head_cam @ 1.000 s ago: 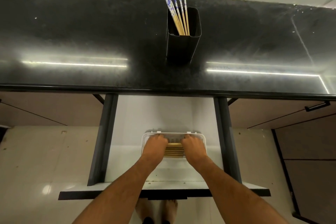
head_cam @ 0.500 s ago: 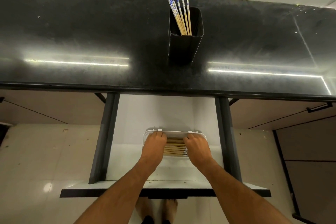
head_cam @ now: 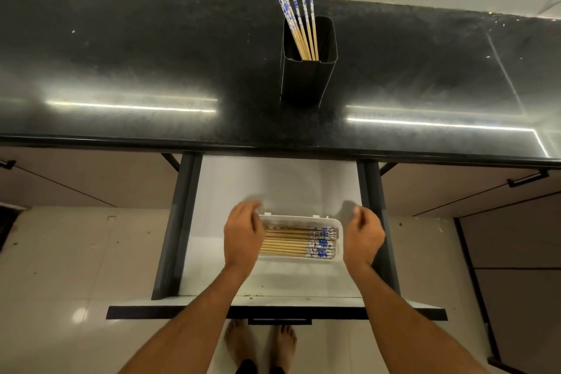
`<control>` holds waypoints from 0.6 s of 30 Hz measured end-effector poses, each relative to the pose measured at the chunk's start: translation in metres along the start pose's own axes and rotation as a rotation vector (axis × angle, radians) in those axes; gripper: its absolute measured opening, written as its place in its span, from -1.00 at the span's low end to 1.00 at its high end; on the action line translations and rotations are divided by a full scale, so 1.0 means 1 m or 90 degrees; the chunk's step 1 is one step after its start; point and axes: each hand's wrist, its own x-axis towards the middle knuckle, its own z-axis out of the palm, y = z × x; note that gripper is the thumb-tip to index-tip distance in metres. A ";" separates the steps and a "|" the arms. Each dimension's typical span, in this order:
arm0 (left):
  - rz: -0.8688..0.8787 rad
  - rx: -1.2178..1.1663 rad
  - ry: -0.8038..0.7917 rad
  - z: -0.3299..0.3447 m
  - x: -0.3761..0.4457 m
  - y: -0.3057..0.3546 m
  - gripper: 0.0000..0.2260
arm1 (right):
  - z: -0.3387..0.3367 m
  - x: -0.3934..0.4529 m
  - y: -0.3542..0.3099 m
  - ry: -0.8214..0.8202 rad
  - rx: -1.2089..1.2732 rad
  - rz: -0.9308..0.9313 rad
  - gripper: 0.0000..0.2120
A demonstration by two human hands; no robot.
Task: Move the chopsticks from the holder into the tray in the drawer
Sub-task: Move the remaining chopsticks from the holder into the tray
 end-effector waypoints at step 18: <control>-0.602 -0.187 -0.105 -0.002 0.013 -0.006 -0.68 | 0.013 -0.010 0.000 -0.178 0.008 0.282 -0.52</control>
